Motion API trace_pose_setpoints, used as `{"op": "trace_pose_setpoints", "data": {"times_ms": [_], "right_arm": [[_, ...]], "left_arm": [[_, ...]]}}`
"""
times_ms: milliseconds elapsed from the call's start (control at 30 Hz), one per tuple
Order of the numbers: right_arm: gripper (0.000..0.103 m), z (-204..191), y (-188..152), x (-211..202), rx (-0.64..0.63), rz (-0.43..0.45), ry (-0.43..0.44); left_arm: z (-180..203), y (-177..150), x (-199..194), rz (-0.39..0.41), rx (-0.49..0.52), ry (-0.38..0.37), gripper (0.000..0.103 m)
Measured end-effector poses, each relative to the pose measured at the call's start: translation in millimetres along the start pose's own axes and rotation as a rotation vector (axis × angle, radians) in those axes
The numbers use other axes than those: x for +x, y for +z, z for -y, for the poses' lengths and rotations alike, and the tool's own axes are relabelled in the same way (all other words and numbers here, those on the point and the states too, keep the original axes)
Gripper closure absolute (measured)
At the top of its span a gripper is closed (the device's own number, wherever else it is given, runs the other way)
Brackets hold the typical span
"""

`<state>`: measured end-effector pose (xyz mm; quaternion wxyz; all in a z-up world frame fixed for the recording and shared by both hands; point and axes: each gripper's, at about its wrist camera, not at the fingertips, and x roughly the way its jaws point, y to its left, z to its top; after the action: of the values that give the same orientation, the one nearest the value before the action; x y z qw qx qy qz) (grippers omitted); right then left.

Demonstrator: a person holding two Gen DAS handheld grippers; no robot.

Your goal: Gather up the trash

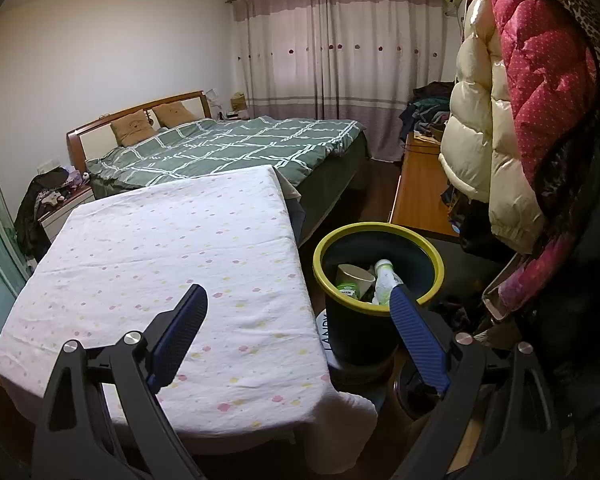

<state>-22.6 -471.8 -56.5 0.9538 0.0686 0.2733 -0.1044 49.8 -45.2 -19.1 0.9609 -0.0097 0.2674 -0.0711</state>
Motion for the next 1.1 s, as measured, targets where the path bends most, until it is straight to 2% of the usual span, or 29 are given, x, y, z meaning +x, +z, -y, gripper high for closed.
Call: {"op": "trace_pose_setpoints", "data": {"times_ms": [1100], "right_arm": [[0.015, 2, -2, 3, 0.004, -0.007, 0.004]], "left_arm": [[11, -2, 7, -0.014, 0.013, -0.008, 0.005]]}}
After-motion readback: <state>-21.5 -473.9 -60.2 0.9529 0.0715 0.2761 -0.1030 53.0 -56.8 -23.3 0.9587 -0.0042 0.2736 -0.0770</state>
